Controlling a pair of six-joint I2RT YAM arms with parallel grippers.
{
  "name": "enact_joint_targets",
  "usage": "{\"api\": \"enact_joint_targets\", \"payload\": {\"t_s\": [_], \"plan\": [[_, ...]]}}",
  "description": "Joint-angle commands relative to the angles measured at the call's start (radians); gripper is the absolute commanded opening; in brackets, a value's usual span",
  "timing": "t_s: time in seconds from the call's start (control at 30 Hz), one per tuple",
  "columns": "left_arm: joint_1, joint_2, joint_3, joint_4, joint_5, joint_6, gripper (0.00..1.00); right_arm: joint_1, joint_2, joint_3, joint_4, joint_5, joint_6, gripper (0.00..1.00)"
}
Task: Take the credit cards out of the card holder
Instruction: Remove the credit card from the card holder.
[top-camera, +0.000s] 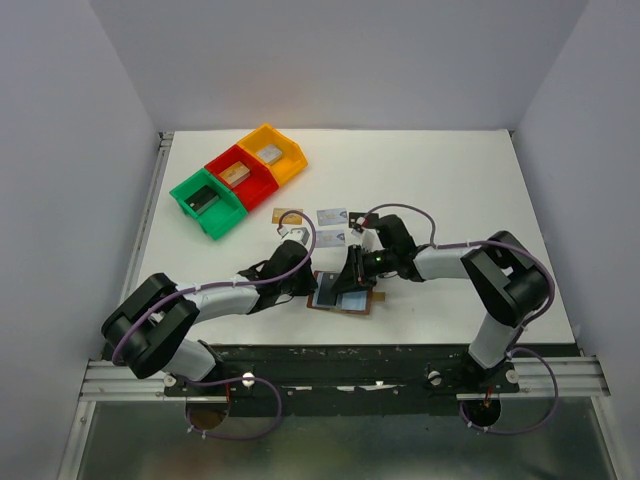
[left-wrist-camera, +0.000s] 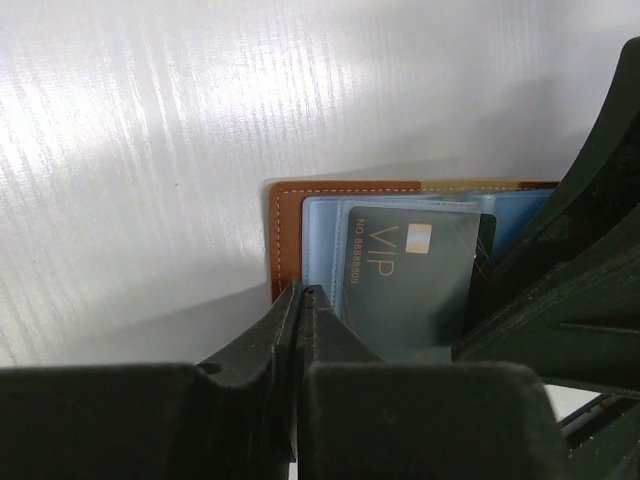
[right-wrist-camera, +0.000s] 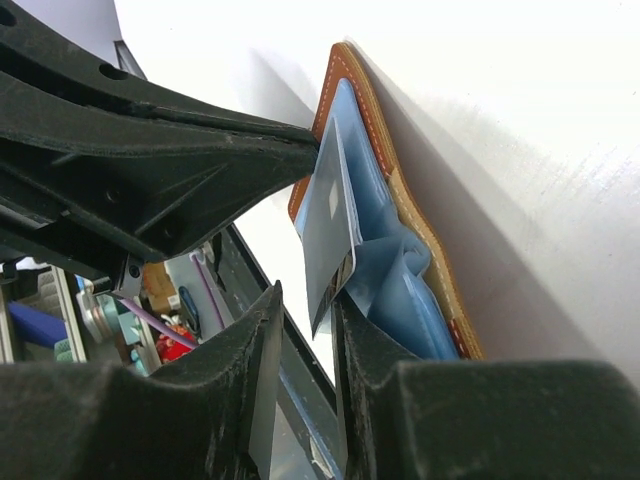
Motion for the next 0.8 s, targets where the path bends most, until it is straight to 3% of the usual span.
{"api": "enact_joint_targets", "payload": {"t_s": [0.0, 0.27, 0.77], "plan": [[-0.007, 0.023, -0.014, -0.046, -0.01, 0.008, 0.09, 0.007, -0.048, 0.023, -0.05, 0.029, -0.038, 0.33], [-0.007, 0.029, -0.011, -0.051, -0.01, 0.008, 0.0, 0.006, -0.066, 0.023, -0.067, 0.04, -0.042, 0.26], [-0.005, 0.024, -0.018, -0.049, -0.018, 0.003, 0.0, -0.008, -0.094, 0.014, -0.088, 0.048, -0.057, 0.19]]}}
